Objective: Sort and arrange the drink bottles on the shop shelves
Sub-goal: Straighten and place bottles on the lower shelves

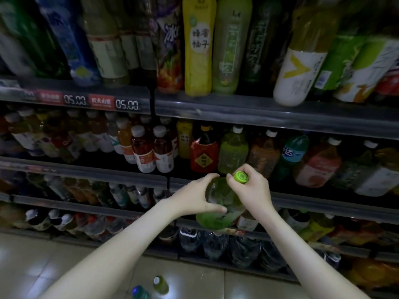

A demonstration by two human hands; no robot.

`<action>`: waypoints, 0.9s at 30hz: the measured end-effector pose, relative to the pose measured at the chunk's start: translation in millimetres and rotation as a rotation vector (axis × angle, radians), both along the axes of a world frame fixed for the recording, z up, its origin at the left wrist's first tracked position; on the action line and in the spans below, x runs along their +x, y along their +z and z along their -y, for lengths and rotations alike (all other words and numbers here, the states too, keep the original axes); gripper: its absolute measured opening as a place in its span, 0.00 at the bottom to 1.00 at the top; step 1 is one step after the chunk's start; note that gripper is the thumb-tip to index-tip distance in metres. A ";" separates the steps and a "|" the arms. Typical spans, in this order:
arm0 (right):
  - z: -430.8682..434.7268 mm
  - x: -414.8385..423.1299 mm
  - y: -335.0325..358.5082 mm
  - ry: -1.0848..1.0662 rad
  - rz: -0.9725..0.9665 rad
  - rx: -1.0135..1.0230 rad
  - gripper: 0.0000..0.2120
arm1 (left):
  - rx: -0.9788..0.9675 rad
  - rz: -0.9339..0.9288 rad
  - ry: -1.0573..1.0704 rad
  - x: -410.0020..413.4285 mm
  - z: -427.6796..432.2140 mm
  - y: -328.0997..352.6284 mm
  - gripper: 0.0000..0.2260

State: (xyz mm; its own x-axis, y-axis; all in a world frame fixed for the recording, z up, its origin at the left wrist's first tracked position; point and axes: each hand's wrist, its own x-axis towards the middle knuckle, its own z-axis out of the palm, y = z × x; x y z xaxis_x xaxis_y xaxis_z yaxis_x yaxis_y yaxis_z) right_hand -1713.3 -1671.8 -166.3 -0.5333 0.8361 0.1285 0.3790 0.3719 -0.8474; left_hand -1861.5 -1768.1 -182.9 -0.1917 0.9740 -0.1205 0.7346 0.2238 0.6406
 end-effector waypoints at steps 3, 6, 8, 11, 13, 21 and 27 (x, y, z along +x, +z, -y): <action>-9.6 11.7 -1.6 -0.036 0.029 0.010 0.12 | 0.227 -0.089 0.046 -20.0 -24.0 4.3 0.31; -16.7 21.5 0.2 -0.091 0.018 0.011 0.12 | 0.251 -0.374 0.241 -39.7 -51.3 -3.1 0.26; -19.6 26.1 2.5 -0.113 0.001 0.003 0.12 | 0.167 -0.462 0.302 -44.1 -66.7 -10.5 0.28; -21.5 30.3 5.9 -0.128 -0.041 0.001 0.13 | 0.097 -0.447 0.327 -48.7 -87.2 -12.3 0.33; -22.3 32.7 7.9 -0.148 -0.069 -0.009 0.13 | 0.073 -0.382 0.315 -51.7 -97.8 -10.6 0.35; -23.6 43.8 5.6 -0.216 -0.129 -0.012 0.13 | 0.189 -0.459 0.327 -40.4 -85.1 -22.7 0.29; -28.2 45.5 9.2 -0.291 -0.197 0.003 0.12 | 0.409 -0.448 0.462 -21.8 -54.0 -32.1 0.18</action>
State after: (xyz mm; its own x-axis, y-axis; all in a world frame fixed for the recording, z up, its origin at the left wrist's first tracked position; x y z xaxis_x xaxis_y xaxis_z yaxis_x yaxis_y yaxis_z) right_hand -1667.7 -1643.6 -157.2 -0.2373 0.9489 0.2080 0.2985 0.2749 -0.9140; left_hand -1883.2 -1714.1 -215.0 -0.5367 0.7330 0.4179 0.8329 0.3809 0.4015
